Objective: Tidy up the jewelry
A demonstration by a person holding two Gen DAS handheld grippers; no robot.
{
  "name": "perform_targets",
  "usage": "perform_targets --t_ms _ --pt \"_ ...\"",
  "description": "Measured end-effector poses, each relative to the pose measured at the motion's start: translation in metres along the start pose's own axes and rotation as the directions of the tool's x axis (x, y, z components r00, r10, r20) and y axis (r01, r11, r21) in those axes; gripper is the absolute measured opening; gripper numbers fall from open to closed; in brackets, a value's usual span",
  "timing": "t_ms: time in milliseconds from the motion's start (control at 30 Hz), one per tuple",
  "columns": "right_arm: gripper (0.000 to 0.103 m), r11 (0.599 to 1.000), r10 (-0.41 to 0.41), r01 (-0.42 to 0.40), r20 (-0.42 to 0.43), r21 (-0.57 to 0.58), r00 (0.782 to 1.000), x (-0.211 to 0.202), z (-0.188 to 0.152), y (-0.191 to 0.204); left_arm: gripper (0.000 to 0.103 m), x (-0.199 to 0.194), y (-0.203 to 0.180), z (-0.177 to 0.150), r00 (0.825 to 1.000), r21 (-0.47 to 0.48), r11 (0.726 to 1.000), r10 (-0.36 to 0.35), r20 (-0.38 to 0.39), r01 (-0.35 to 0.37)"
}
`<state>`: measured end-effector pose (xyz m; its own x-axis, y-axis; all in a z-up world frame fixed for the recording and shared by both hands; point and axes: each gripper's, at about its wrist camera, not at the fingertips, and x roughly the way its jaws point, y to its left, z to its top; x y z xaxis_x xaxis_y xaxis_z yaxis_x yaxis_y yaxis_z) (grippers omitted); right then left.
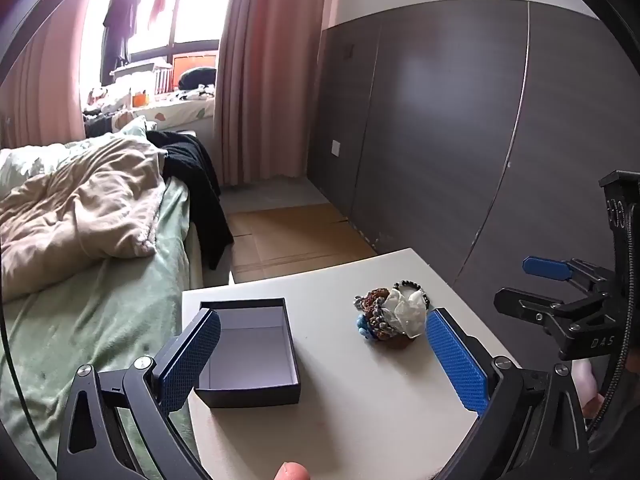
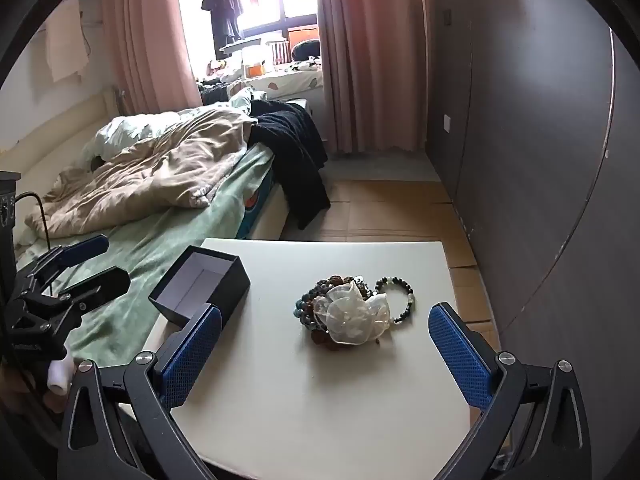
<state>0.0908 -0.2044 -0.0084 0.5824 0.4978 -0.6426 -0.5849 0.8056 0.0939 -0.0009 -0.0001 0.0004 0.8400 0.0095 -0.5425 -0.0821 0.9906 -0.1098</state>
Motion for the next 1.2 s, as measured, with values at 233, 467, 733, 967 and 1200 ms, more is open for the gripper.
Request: perform_targets --t_ms 233,467,733,967,1200 --pt "0.103 1.0 0.002 -0.002 0.009 0.002 1.0 0.0 0.0 0.0 0.103 -0.001 -0.001 0.001 1.0 -0.004 1.0 0.001 -0.008 -0.001" --pt "0.103 1.0 0.004 -0.004 0.013 0.004 1.0 -0.001 0.0 0.001 0.103 -0.002 0.003 -0.001 1.0 -0.005 1.0 0.012 0.003 -0.012" --pt "0.103 1.0 0.002 -0.002 0.015 0.003 1.0 0.0 -0.001 0.003 0.103 -0.003 0.006 0.0 1.0 -0.018 1.0 0.0 -0.002 0.0" --pt "0.103 1.0 0.002 -0.002 0.017 -0.001 1.0 -0.003 0.0 0.001 0.103 0.0 0.006 -0.002 1.0 -0.007 1.0 -0.002 -0.006 0.002" --pt "0.103 1.0 0.0 0.0 0.02 -0.005 1.0 -0.004 0.001 0.003 0.103 0.0 0.006 -0.002 1.0 -0.003 1.0 0.001 0.013 -0.001"
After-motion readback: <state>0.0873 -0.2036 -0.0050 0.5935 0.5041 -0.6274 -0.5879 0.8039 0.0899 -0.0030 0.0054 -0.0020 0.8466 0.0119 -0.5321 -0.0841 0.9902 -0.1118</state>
